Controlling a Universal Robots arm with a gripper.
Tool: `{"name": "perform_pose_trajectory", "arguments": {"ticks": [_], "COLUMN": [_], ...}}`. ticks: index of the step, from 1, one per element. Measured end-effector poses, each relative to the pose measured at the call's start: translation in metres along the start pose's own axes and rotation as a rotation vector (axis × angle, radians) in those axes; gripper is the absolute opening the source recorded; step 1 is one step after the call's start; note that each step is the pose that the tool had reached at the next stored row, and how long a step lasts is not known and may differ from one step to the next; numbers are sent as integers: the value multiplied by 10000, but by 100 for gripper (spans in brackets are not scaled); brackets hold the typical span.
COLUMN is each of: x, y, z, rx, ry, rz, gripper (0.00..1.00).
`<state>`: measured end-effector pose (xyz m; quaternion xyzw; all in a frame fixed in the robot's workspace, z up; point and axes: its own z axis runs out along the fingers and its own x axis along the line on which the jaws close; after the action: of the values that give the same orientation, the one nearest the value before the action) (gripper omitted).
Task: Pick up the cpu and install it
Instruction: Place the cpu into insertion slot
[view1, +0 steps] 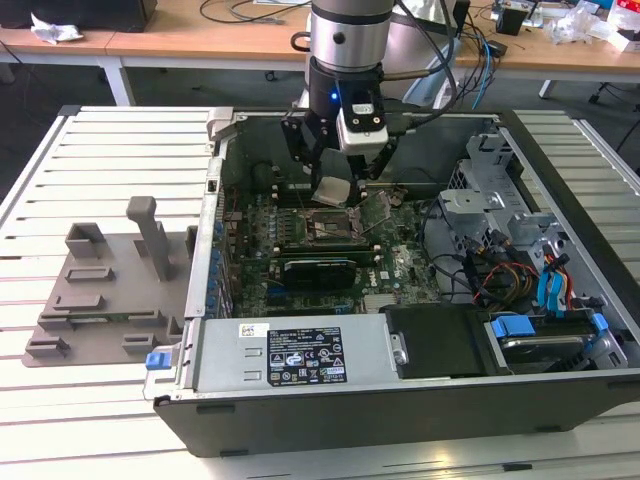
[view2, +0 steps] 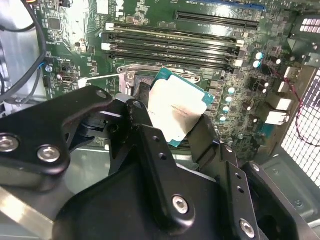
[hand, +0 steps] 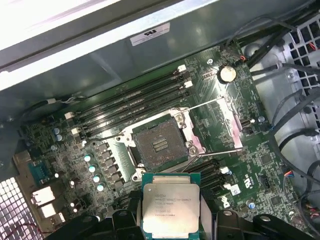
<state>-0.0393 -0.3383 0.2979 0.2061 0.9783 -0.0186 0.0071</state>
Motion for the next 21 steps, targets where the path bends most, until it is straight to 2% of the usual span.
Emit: {"name": "perform_pose_trajectory", "arguments": {"ticks": [7, 10, 13, 15, 18, 21], "x": [0, 0, 0, 0, 0, 0], "y": [0, 0, 0, 0, 0, 0], "z": [4, 6, 7, 8, 9, 10], "rx": [18, 28, 33, 41, 47, 58], "ry": [26, 44, 51, 63, 72, 89], "rz": [794, 1312, 1520, 1900, 2160, 2676], "gripper": [55, 55, 55, 55, 55, 55]}}
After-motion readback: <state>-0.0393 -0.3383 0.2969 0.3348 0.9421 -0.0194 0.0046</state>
